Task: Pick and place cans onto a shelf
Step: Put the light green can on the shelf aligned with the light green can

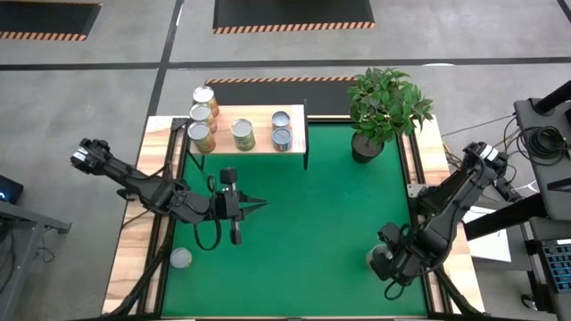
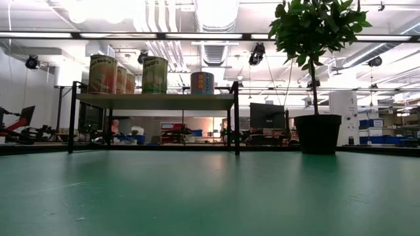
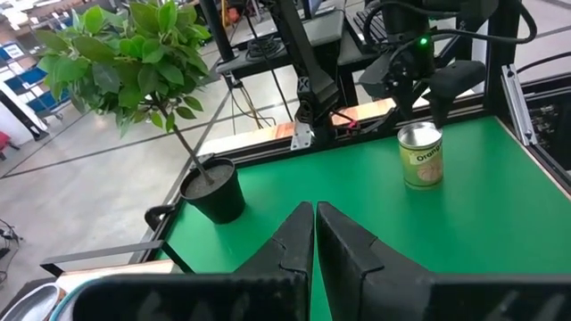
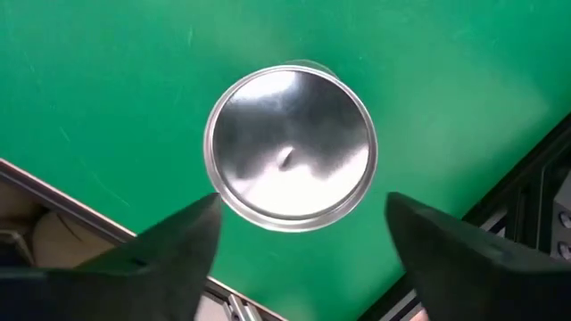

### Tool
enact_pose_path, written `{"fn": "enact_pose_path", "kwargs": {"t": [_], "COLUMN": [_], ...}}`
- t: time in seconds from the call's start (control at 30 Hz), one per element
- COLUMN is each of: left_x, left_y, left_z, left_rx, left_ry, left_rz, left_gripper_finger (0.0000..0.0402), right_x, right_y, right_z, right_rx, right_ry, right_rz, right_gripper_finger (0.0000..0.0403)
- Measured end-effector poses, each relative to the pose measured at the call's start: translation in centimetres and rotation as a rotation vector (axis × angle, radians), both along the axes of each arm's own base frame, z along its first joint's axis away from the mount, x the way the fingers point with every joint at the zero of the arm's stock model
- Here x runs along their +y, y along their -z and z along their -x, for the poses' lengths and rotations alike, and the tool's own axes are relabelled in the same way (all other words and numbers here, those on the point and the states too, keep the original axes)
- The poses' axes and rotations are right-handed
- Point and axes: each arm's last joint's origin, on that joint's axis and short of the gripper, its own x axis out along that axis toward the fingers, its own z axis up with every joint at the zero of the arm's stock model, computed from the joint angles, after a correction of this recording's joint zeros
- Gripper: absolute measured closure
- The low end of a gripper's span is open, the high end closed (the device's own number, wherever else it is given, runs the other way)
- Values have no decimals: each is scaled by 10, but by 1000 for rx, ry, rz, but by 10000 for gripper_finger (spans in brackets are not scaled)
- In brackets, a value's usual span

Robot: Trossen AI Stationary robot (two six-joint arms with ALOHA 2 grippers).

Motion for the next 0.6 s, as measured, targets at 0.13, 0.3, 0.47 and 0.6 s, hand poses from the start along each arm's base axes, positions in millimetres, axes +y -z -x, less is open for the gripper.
{"fn": "enact_pose_path", "kwargs": {"t": [0.13, 0.3, 0.47, 0.6], "left_x": [0, 0, 0, 0], "left_y": [0, 0, 0, 0], "left_z": [0, 0, 0, 0], "left_rx": [0, 3, 4, 3], "left_ry": [0, 0, 0, 1], "left_rz": [0, -2, -2, -6], "left_gripper_finger": [402, 402, 402, 402], "right_x": [1, 8, 17, 19], "right_y": [1, 11, 24, 33], "right_z": [-1, -7, -15, -18], "right_rx": [-4, 5, 7, -1], "right_ry": [-26, -78, -177, -213], "right_rz": [4, 25, 49, 128], "right_gripper_finger": [34, 19, 19, 19]}}
